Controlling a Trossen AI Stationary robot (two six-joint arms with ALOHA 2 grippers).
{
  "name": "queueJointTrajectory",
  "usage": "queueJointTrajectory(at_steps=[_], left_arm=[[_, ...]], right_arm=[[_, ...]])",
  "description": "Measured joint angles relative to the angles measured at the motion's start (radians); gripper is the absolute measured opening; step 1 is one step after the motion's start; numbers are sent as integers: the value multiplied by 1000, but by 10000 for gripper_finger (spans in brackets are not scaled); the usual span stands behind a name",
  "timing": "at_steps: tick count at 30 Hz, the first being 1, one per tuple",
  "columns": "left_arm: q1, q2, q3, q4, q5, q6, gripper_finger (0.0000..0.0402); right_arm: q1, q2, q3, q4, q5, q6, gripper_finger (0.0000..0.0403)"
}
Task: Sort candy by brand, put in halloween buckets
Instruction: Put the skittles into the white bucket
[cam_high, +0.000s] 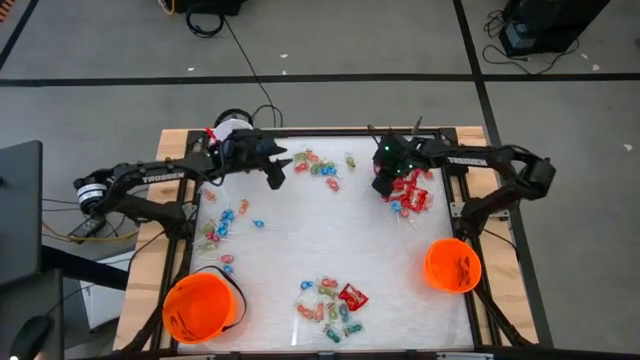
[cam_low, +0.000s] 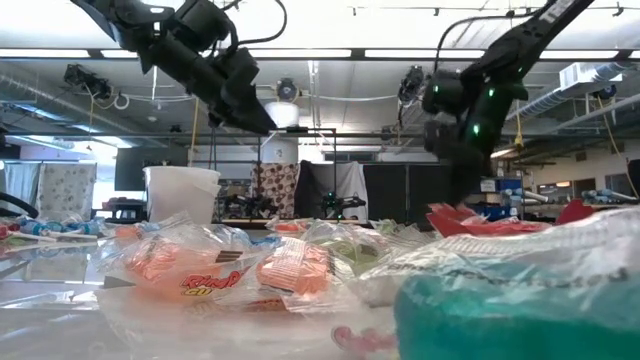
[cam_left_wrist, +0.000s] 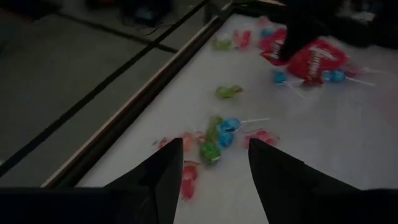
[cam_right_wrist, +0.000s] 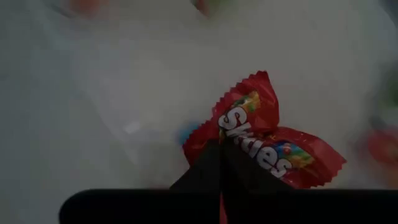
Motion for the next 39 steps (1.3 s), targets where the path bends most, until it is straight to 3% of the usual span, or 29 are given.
queueJointTrajectory(at_steps=[9,13,17,29,32,36,39], left_arm=[[-83,127,-63,429,210,201,188],[-145,223,-63,607,229,286,188],[-183,303,-35,708,229,321,188],[-269,445,93,711,292,435,188],[-275,462,133,670,372,423,186],[-276,462,178,578,399,389,158],[-274,462,194,543,399,365,112]], right_arm=[[118,-125,2,256,-377,27,3],[186,-122,2,334,-479,31,2],[242,-115,2,382,-501,45,2],[287,-116,2,433,-498,48,2],[287,-116,2,432,-497,47,2],[288,-117,2,432,-497,46,2],[287,-117,2,429,-496,48,2]])
